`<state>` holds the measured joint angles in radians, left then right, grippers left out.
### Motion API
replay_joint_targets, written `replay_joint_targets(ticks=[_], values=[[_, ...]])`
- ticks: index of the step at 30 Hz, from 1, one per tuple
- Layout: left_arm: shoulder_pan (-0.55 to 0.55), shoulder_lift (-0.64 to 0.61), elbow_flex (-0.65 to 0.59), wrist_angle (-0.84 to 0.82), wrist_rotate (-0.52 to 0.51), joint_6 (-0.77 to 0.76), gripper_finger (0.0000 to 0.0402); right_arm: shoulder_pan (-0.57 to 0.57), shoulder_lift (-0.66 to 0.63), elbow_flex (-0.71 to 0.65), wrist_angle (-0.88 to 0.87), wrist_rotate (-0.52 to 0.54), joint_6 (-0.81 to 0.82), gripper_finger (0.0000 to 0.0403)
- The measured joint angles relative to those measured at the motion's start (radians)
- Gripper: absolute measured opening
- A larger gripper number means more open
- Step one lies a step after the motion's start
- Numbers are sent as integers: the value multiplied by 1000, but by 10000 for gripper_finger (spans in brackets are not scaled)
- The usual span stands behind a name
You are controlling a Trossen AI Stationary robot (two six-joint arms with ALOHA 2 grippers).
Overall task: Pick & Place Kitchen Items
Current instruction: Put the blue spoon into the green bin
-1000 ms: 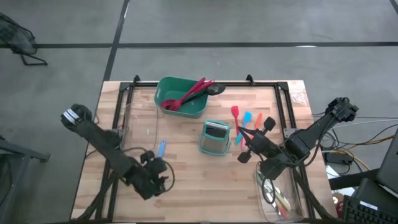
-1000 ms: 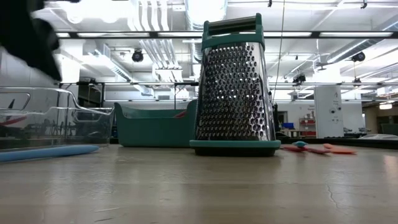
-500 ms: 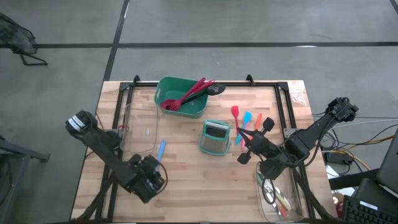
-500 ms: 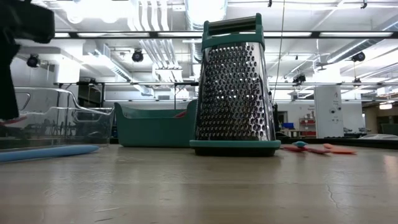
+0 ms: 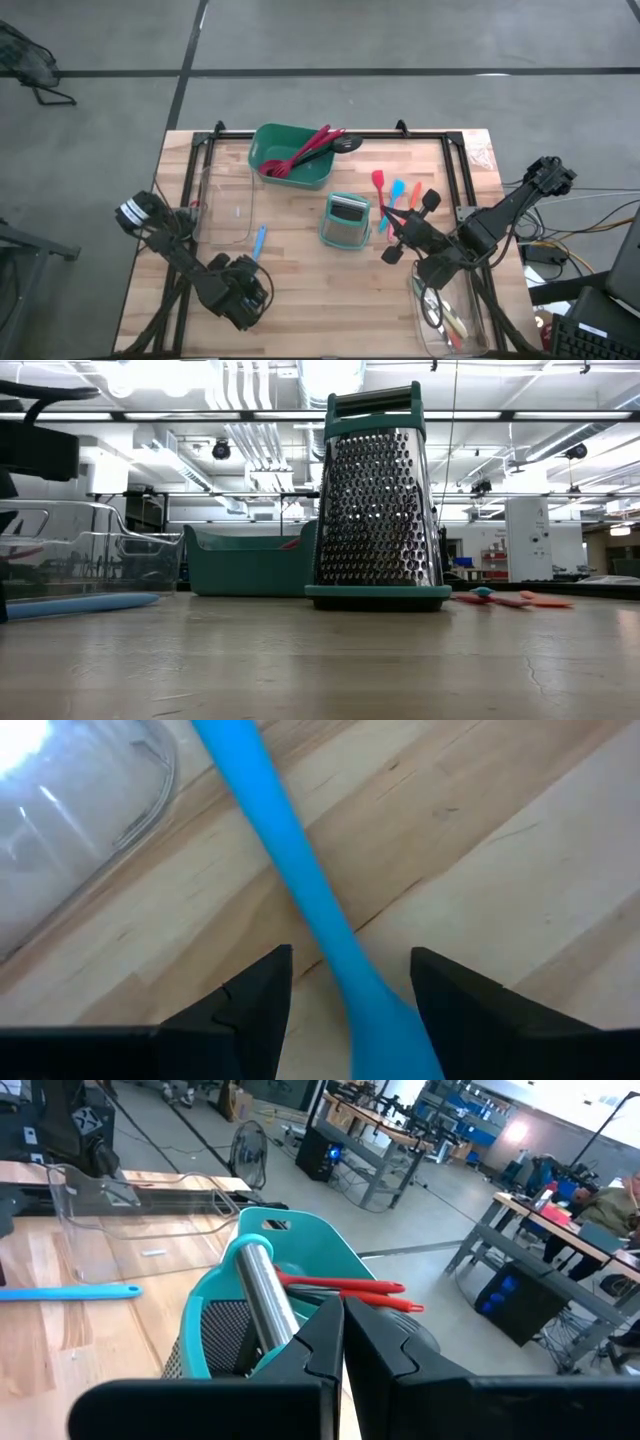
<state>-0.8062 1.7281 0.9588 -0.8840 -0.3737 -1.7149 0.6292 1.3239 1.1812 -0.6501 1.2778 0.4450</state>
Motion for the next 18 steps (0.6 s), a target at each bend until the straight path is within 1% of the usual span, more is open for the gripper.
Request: replay_joint_targets(ticks=[4, 8, 13, 15, 18], values=[[0, 6, 0, 28, -3, 13, 192, 0, 0, 0, 5, 0, 0, 8], [0, 5, -2, 66, -15, 38, 142, 0, 0, 0, 7, 0, 0, 8], [2, 2, -12, 80, -24, 22, 70, 0, 0, 0, 12, -1, 0, 8], [1, 1, -13, 76, -33, 33, 52, 0, 0, 0, 13, -1, 0, 8], [-2, 2, -3, 69, -58, 48, 39, 0, 0, 0, 14, -2, 0, 9]])
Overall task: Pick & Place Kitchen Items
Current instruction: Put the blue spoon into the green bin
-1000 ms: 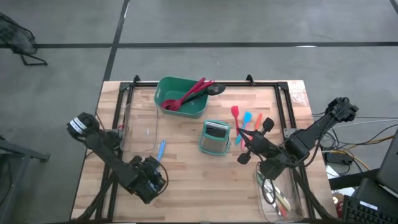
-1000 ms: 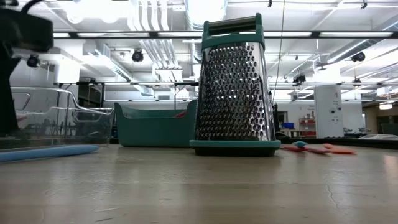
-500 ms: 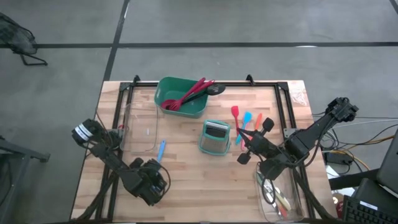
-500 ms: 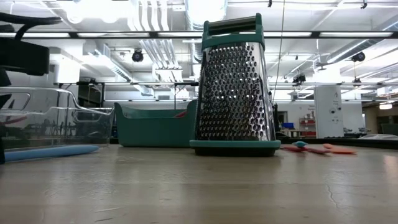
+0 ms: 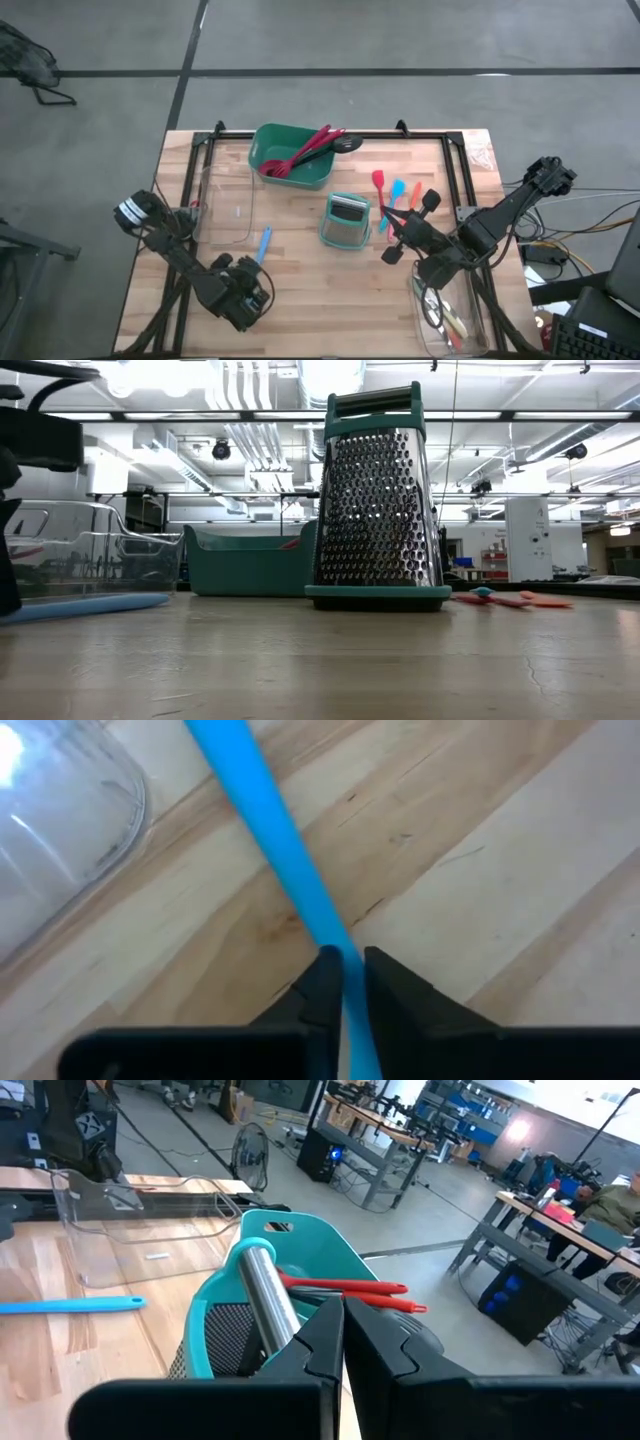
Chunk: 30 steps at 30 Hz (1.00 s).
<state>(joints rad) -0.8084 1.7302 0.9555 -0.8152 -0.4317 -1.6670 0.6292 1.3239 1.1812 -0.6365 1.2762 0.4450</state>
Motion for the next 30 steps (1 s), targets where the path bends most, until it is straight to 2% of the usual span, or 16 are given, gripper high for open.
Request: replay_joint_targets(ticks=[5, 10, 17, 23, 26, 30], values=[[-2, 6, 57, 39, -50, 73, 21, 0, 0, 0, 0, 0, 0, 8], [-2, 5, 69, 14, -79, 62, 5, 0, 0, -4, 3, 0, 0, 8], [0, -1, 72, -47, -106, -65, 39, 0, 0, -5, 15, 0, 0, 9], [0, 0, 43, -63, -111, -104, 76, 0, 0, -6, 15, 0, 0, 8], [-1, 0, 17, -42, -155, -113, 98, 0, 0, -6, 15, 0, 0, 8], [1, 0, -29, 72, -173, -115, 122, 0, 0, -6, 15, 0, 0, 8]])
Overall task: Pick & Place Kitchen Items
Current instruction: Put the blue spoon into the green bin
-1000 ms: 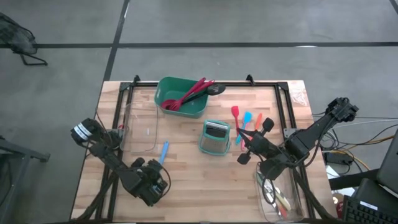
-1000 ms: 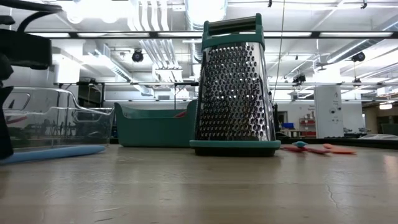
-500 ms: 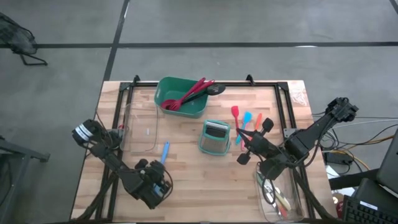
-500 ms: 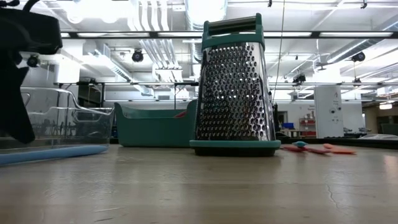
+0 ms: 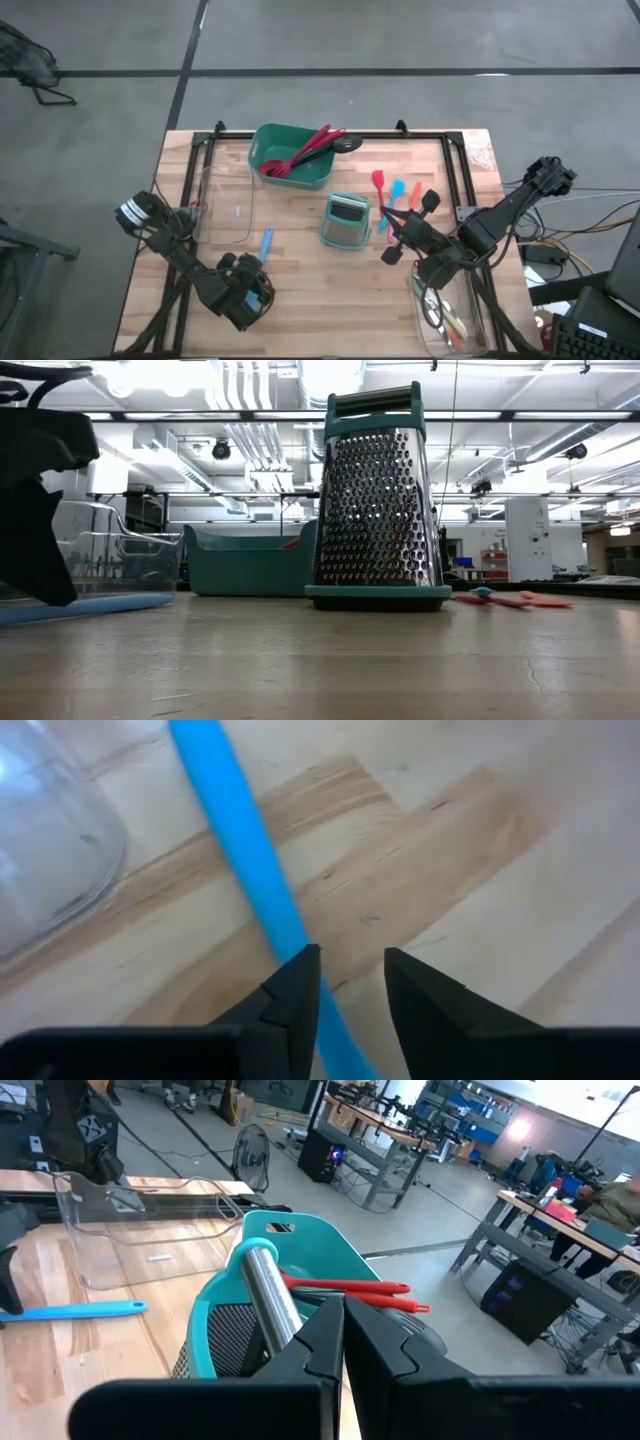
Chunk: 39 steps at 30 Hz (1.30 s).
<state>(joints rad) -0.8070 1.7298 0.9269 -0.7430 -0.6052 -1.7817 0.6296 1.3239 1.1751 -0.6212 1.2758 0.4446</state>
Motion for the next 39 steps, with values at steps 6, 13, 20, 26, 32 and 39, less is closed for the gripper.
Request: replay_joint_targets(ticks=[6, 13, 20, 26, 32, 39], values=[[-2, -3, -63, 89, -14, -4, 122, 0, 0, -1, 3, 0, 0, 9], [-8, -8, -48, 59, -11, 16, 84, 0, 0, -2, 7, 0, 0, 8], [-6, -58, 56, -147, 10, 87, 74, 0, 0, -2, 9, 0, 5, 8], [-7, -42, 9, -112, 49, 11, 76, 0, 0, -2, 11, -27, 11, 9], [-8, -11, -48, -21, 57, -25, 109, 0, 0, -3, 11, -47, 12, 9], [-8, -15, -90, 38, 44, -19, 128, 0, 0, -3, 28, -47, 12, 8]])
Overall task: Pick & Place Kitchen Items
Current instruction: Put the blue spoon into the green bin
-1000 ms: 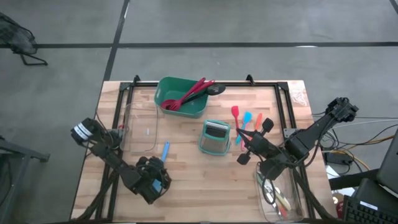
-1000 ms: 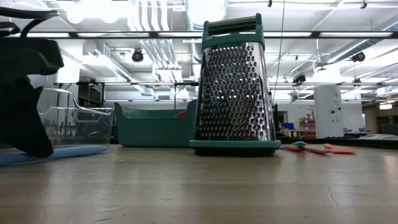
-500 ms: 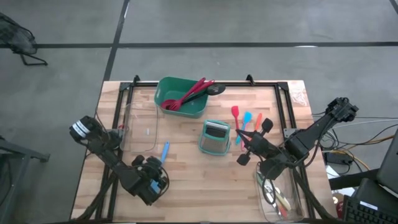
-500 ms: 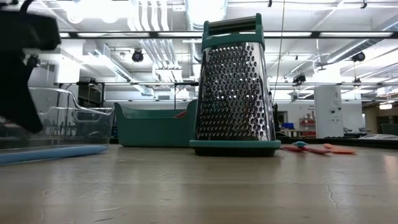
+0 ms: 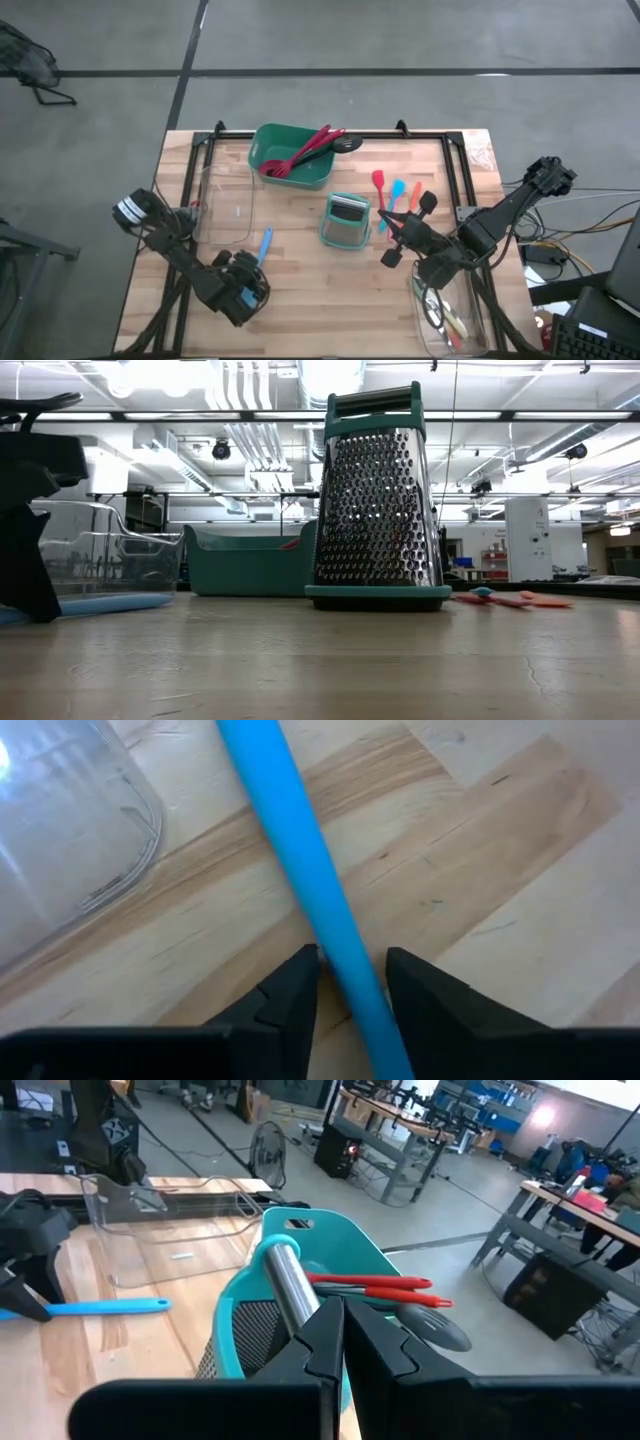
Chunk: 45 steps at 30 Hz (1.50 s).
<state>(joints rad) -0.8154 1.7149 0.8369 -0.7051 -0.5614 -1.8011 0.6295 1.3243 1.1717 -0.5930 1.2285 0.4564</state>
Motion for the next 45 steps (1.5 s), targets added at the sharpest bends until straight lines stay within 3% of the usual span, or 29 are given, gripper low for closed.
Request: replay_joint_targets(ticks=[7, 17, 25, 36, 40, 45], values=[[2, 0, -43, 66, -6, 44, 45, 0, 0, -1, 2, 0, 0, 8], [1, -2, 13, 53, -77, 135, 44, 0, 0, -2, 2, -2, 0, 9], [4, -52, 94, -10, -157, 237, 0, 0, 0, -5, 6, -2, 0, 9], [16, -106, 105, -14, -228, 256, 16, 0, 0, -5, 9, -6, 0, 9], [74, -103, 105, 30, -268, 375, 53, 0, 0, -5, 10, -6, 0, 9], [155, -78, 102, 140, -259, 533, 126, 0, 0, -5, 29, -6, 0, 8]])
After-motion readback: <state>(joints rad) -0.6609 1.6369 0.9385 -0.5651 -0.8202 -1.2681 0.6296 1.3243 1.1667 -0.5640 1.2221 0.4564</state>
